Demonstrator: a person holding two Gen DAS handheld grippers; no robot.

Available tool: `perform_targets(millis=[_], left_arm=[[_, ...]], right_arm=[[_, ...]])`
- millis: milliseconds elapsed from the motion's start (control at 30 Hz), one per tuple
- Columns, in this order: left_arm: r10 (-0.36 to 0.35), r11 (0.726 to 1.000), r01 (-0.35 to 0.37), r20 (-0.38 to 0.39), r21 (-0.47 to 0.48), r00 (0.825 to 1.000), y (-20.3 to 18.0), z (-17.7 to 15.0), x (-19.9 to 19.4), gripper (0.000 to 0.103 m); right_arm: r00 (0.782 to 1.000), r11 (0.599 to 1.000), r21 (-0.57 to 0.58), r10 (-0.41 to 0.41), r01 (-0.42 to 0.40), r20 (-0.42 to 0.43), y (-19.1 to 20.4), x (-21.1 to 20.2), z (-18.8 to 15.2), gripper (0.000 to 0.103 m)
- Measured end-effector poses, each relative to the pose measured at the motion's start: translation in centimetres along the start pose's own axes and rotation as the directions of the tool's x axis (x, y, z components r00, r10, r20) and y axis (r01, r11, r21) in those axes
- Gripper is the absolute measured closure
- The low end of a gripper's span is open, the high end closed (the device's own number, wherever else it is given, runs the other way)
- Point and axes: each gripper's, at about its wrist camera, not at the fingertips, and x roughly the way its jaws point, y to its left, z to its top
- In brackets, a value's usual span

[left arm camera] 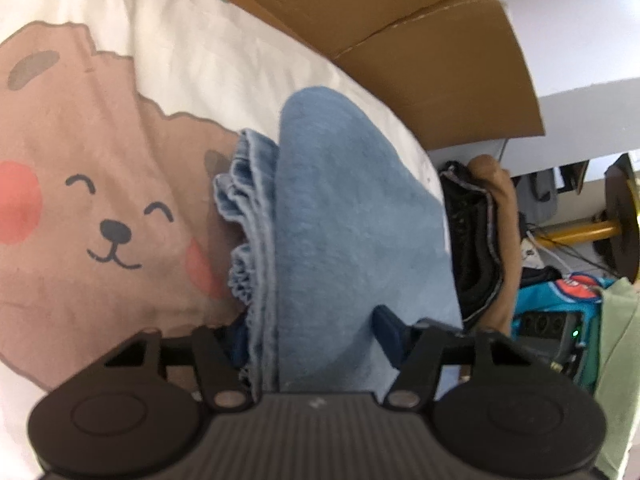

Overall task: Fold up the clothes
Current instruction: 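Close both tools on the edges of the folded jeans stack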

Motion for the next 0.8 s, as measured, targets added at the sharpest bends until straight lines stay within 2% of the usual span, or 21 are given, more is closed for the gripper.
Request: perform_targets(millis=[100,167,300,467,533,667,800], left_arm=[[-0.025,1.000,0.025,-0.003,0.016,1.000,-0.1,0.1,0.2,0.043],[-0.013,1.000,0.014,-0.016,0.025,1.000,0.0,0.2,0.7,0.041],[-0.036,0.999,0.035,-0.047,-0.026,0.998,1.2,0.3,1.3,0.035],[-0.049,0.998,0.047,-0.068,-0.034,0.996,1.4,-0.3,2.1,0.031],[-0.046,0.999,0.045,-0.063,-0.017,0.997,1.2,-0.4,2.2,0.036],[-0.030,1.000,0.030,-0.052,-0.004,0.998,0.4,-0.4,2.2,0.042],[-0.010,1.000,0.010,-0.043,0.003,0.999,-0.3,-0.4,1.6,0.048]], right_arm=[[1.000,1.000,0.011,0.006,-0.006,-0.006,-0.2,-0.7,-0.4,0.062],[1.000,1.000,0.030,0.006,-0.005,-0.004,-0.5,-0.8,-0.7,0.062],[1.000,0.999,0.043,-0.012,0.012,-0.009,-1.1,-0.1,-0.8,0.059],[1.000,0.999,0.049,0.001,0.000,-0.019,-1.3,1.2,-0.6,0.054],[1.000,0.998,0.056,-0.001,0.002,-0.015,-1.2,1.3,-0.6,0.056],[1.000,0.997,0.079,0.010,-0.010,0.001,-1.3,0.5,-0.8,0.068],[1.000,0.998,0.062,-0.019,0.018,0.011,-0.3,0.1,-1.0,0.070]])
